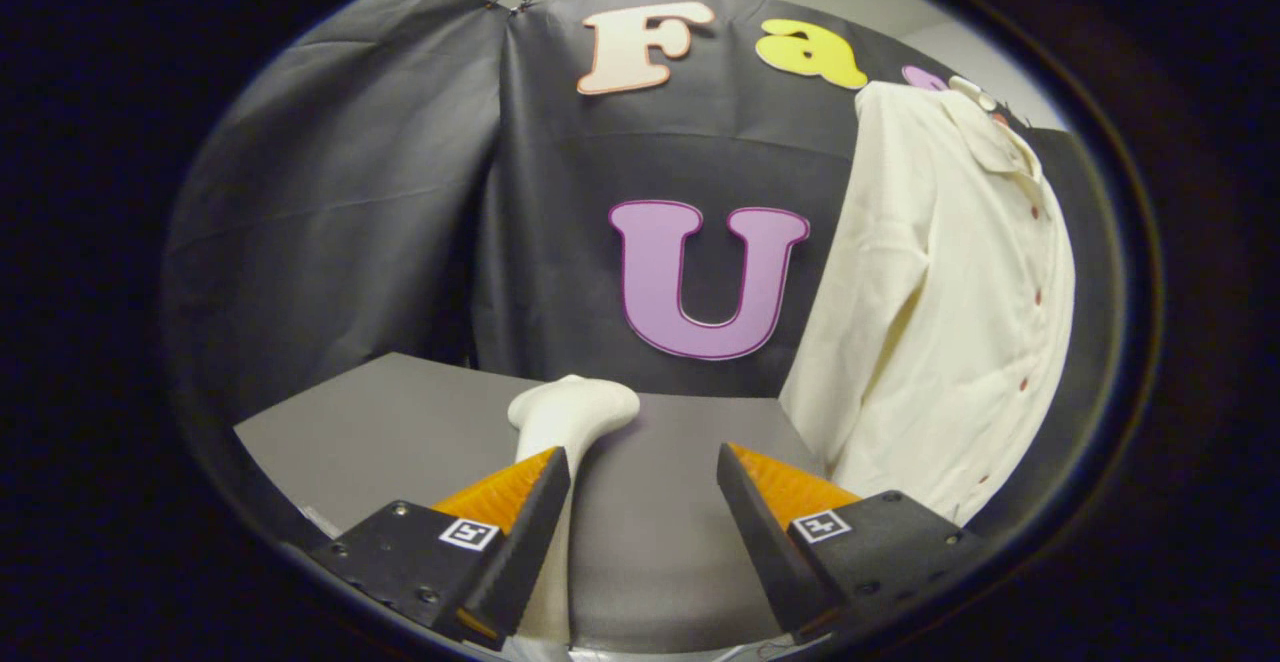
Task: Iron the clothes twice with a garment steamer, once on the left side and once on the right side.
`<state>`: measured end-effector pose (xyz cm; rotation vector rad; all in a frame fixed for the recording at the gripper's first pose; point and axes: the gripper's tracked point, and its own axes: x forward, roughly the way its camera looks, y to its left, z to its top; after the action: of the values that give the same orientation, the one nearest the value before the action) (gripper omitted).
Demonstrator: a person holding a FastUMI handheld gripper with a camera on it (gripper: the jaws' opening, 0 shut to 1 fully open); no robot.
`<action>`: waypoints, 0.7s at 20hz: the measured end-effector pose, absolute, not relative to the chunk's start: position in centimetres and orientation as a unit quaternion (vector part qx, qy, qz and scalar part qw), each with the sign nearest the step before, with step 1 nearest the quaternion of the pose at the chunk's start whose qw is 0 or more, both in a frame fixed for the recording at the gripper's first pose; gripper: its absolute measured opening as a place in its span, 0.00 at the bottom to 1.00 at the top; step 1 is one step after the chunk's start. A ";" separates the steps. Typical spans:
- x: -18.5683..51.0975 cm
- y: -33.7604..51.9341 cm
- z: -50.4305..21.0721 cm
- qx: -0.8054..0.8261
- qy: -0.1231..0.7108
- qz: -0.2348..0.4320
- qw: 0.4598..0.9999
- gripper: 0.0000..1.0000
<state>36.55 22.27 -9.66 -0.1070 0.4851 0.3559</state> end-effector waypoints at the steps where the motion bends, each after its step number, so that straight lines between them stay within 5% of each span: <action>1: 37.0 22.9 -9.6 -0.046 0.246 0.181 0.951 0.91; 5: 35.2 26.6 -12.4 -0.016 0.343 0.232 0.910 0.91; 9: 33.4 27.1 -15.7 -0.061 0.439 0.199 0.874 0.89; 14: 33.4 27.2 -15.4 -0.072 0.435 0.195 0.876 0.78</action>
<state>33.37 27.23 -15.39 -0.1496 0.9075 0.4071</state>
